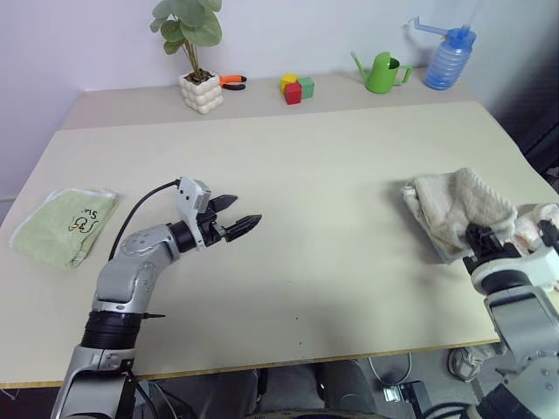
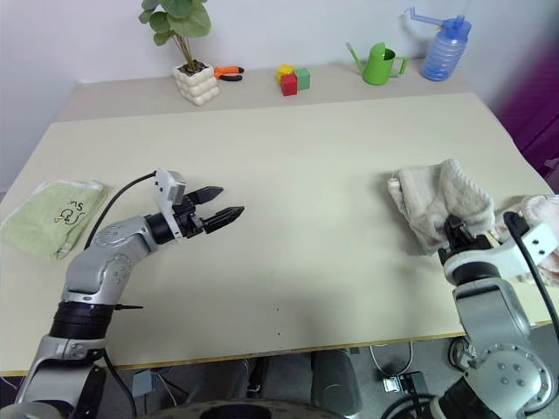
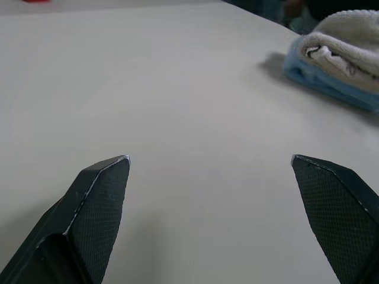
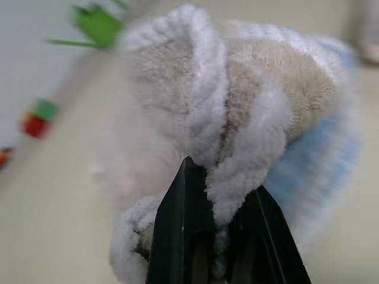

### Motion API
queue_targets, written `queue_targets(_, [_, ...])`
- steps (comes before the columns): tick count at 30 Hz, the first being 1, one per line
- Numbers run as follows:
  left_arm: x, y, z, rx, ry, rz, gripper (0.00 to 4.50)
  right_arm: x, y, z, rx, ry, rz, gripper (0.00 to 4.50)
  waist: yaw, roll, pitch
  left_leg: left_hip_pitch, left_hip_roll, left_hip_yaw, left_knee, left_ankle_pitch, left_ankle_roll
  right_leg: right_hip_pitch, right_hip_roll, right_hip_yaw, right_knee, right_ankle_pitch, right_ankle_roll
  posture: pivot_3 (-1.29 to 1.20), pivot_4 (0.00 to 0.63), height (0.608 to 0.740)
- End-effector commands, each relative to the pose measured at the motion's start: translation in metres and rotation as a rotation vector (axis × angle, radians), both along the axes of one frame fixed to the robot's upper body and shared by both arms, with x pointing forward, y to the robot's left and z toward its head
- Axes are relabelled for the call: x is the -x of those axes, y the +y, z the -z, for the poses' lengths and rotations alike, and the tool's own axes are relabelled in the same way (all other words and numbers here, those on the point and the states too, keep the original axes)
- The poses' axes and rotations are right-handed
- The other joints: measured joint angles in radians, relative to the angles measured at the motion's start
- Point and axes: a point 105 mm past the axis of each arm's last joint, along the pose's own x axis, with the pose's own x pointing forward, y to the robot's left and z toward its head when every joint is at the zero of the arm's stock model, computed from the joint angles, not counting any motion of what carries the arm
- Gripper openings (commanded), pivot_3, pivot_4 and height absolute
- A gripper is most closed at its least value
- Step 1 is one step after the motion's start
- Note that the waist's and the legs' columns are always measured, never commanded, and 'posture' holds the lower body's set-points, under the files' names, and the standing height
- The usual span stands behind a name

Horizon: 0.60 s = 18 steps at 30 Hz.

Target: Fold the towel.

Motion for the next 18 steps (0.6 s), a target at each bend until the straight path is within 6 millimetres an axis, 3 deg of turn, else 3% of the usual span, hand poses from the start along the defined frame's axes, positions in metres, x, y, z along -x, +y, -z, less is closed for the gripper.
queue_targets(1, [-0.004, -0.005, -0.01, 0.004, -0.051, 0.025, 4.5, 0.008, -0.009, -0.013, 0.051, -0.019, 0.062, 1.12, 0.003, 0.0, 0.0, 0.0, 0.0, 0.0, 0.0, 0.0, 0.0, 0.0, 0.0, 0.0, 0.0, 0.0, 0.0, 0.0, 0.15, 0.731])
queue_targets(3, [-0.004, -0.005, -0.01, 0.009, -0.054, 0.025, 4.5, 0.01, -0.015, -0.019, 0.08, -0.035, 0.089, 1.98, 0.003, 0.0, 0.0, 0.0, 0.0, 0.0, 0.0, 0.0, 0.0, 0.0, 0.0, 0.0, 0.0, 0.0, 0.0, 0.0, 0.15, 0.731])
queue_targets(7, [-0.002, -0.004, -0.007, 0.013, -0.053, 0.019, 4.5, 0.011, -0.028, -0.036, 0.23, -0.046, 0.116, 4.15, 0.003, 0.0, 0.0, 0.0, 0.0, 0.0, 0.0, 0.0, 0.001, 0.001, 0.0, 0.0, 0.0, 0.0, 0.0, 0.0, 0.15, 0.731])
queue_targets(8, [-0.002, -0.004, -0.006, 0.01, -0.053, 0.012, 4.5, 0.011, -0.033, -0.042, 0.281, -0.046, 0.127, 4.47, 0.002, 0.0, 0.0, 0.0, 0.0, 0.0, 0.0, 0.0, 0.001, 0.001, 0.0, 0.0, 0.0, 0.0, 0.0, 0.0, 0.15, 0.731])
queue_targets(13, [-0.011, 0.011, -0.008, 0.013, -0.088, -0.092, 4.5, 0.0, -0.048, -0.088, 0.56, -0.117, 0.123, 4.47, 0.004, 0.0, 0.0, 0.0, 0.0, 0.001, 0.001, 0.0, 0.001, 0.001, 0.0, 0.0, 0.0, -0.001, 0.001, 0.0, 0.15, 0.731])
queue_targets(16, [-0.022, 0.025, -0.013, -0.01, -0.136, -0.199, 4.5, -0.019, -0.031, -0.119, 0.764, -0.189, -0.005, 4.47, 0.003, 0.0, 0.0, 0.0, 0.0, 0.001, 0.001, 0.0, 0.001, 0.002, 0.0, 0.0, -0.001, -0.001, 0.001, 0.0, 0.15, 0.731])
queue_targets(18, [-0.028, 0.038, -0.017, -0.018, -0.164, -0.276, 4.5, -0.033, -0.004, -0.132, 0.899, -0.238, -0.162, 4.47, 0.002, -0.001, 0.0, 0.001, 0.0, 0.001, 0.001, 0.0, 0.001, 0.002, 0.001, 0.0, -0.001, -0.001, 0.001, 0.0, 0.15, 0.731])
